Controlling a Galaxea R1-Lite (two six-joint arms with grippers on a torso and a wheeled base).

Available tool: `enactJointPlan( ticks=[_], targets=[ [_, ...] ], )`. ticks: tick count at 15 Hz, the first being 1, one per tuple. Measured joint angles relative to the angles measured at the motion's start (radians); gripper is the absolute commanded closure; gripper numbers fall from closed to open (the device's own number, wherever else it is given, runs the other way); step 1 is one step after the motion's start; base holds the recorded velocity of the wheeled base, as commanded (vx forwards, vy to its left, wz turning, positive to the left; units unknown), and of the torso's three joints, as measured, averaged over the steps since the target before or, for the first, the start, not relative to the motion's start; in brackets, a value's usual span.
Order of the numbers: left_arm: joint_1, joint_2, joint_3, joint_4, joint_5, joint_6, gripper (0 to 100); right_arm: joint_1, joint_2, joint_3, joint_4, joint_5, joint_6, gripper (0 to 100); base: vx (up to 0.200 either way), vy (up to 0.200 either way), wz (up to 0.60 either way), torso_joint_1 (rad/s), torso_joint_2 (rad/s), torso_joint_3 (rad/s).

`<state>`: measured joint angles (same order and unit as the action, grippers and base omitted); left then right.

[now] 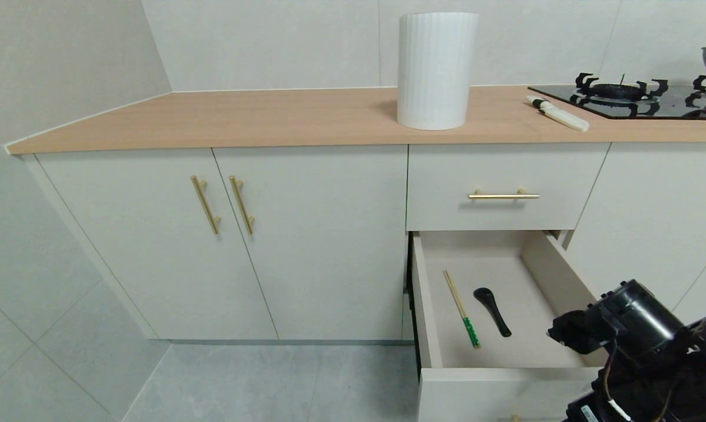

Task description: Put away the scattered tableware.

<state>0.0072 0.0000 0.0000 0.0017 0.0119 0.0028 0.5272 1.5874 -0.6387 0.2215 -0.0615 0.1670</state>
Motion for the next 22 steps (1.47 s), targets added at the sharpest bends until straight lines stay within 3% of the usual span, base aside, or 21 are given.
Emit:
enactJointPlan(
  ticks=[8,22],
  targets=[
    [0.0,0.0,0.0,0.0,0.0,0.0,0,-0.018,0.133,-0.106,-0.004,-0.133,0.183,0,0.0,0.0,0.0,0.0,0.0,0.0],
    [0.0,0.0,0.0,0.0,0.0,0.0,0,-0.061,0.194,-0.141,-0.236,-0.177,0.165,0,0.0,0.0,0.0,0.0,0.0,0.0]
  ],
)
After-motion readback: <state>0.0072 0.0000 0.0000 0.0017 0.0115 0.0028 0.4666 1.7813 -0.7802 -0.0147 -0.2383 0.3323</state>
